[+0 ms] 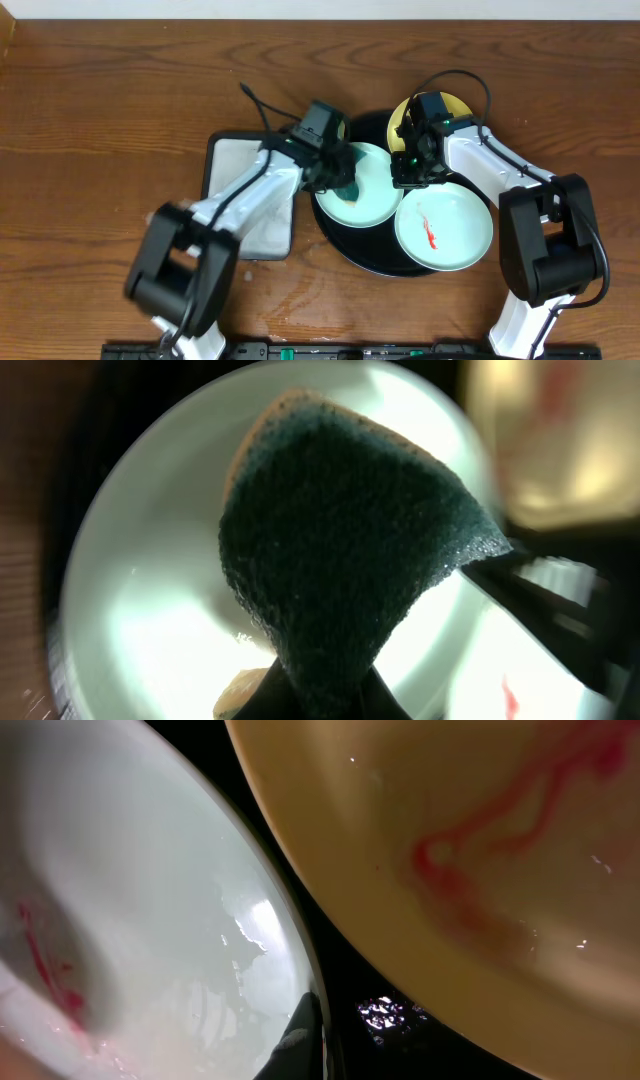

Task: Clean dirty plates on tray and stack at the side
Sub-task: 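Scrub the left pale green plate with the sponge in the left gripper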

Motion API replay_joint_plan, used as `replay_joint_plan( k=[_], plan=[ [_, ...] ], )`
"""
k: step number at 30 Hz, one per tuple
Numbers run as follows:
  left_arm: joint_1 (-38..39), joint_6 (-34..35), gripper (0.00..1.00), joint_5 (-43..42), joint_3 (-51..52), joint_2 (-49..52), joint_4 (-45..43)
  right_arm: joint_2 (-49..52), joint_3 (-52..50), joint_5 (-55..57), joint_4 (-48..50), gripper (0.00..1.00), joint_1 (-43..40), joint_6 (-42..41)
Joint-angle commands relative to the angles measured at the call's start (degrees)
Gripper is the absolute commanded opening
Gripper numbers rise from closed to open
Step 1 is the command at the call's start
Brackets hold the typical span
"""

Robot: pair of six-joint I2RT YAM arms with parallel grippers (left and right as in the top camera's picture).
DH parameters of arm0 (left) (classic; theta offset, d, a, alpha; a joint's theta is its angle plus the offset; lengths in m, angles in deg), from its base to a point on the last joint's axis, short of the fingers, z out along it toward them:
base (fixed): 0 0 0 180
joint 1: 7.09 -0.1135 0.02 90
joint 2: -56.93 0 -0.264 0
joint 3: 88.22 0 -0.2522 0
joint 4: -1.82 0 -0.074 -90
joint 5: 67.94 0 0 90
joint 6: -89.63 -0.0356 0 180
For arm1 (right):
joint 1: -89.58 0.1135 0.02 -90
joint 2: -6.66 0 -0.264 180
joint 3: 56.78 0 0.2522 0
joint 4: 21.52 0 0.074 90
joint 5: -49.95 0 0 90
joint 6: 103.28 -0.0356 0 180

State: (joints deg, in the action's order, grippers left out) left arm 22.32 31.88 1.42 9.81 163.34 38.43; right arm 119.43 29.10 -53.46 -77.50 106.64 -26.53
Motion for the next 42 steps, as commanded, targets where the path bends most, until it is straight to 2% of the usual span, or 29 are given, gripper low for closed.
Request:
replay_joint_plan(
  k=[1, 5, 12, 15, 18, 23, 25, 30, 36, 42],
  plan=[
    [-0.07, 3.67, 0.07, 0.57, -0.90, 4.66, -1.92, 0.70, -0.24, 1.36, -0.87, 0.01, 0.98, 0.00],
    [-0.07, 3.63, 0.07, 9.18, -0.90, 9.94, 2.84, 0.70, -0.24, 1.36, -1.14, 0.01, 1.01, 0.00],
    [-0.07, 3.61, 0.07, 29.86, -3.15, 9.84, 17.03, 0.70, -0.24, 1.38, -1.51, 0.01, 0.98, 0.02],
    [-0.07, 3.43, 0.07, 31.28, -3.74, 9.84, 18.25, 0.70, -0.24, 1.40, -1.49, 0.01, 0.98, 0.04],
    [0.07, 4.26, 0.08, 27.74, -3.72, 9.86, 16.31, 0.70, -0.24, 1.38, -1.77, 0.01, 1.01, 0.02],
    [1.31, 4.31, 0.07, 6.40, -3.61, 10.05, 4.61, 0.70, -0.24, 1.38, -1.92, 0.01, 0.98, 0.02],
    [2.38, 5.27, 0.07, 1.20, -3.61, 10.38, 0.44, 0.70, -0.24, 1.38, -1.92, 0.01, 0.98, 0.02],
    [5.95, 12.50, 0.07, 0.07, -3.61, 11.43, -3.23, 0.70, -0.24, 1.38, -2.25, 0.01, 0.98, 0.02],
    [9.42, 12.87, 0.07, -4.46, -3.61, 14.86, -6.67, 0.70, -0.24, 1.38, -2.34, 0.01, 0.98, 0.02],
    [7.74, 12.28, 0.07, -2.23, -3.61, 15.52, -2.54, 0.70, -0.24, 1.36, -2.36, 0.01, 1.01, 0.02]
  ],
)
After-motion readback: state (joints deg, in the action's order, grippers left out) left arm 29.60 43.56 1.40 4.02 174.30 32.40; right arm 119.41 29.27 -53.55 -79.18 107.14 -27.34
